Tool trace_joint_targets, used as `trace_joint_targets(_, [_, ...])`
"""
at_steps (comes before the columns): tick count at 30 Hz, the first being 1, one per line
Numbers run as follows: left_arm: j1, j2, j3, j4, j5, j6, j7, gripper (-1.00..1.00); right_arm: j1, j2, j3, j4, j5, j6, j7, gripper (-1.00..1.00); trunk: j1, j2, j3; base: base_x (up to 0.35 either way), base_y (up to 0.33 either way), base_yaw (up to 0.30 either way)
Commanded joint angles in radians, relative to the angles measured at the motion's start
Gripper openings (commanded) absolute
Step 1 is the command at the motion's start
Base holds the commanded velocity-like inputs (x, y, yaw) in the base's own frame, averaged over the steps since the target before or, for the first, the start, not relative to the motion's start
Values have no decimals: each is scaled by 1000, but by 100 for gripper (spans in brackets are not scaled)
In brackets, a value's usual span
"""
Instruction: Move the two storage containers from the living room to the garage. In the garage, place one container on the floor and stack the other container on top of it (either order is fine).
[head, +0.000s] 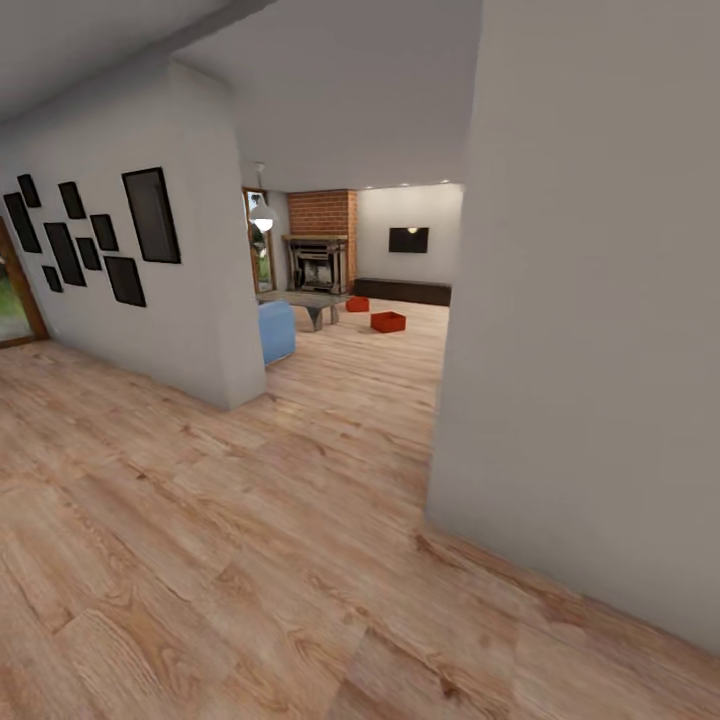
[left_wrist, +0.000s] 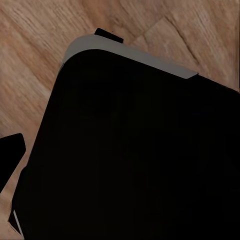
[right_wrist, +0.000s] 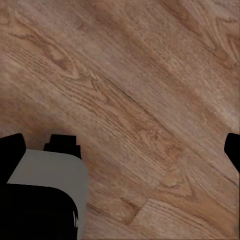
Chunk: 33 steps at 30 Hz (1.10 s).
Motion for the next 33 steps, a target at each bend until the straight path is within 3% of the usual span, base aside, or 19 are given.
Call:
trace_joint_targets(1, [0,0,2,0,3,-2,0,100,-1,0,8,3,-9,-5,0,100,1,0,-1,322,0,274])
trace_joint_targets(7, [0,0,2,0,3,-2,0,100,-1,0,8,3,-9,-5,0,100,1,0,-1,322,0,126])
trace_joint_targets(33, [0,-1,1,0,2,-2,0,100,-1,-1,10,3,-6,-6,8,100,1,0,-1,322,0,3])
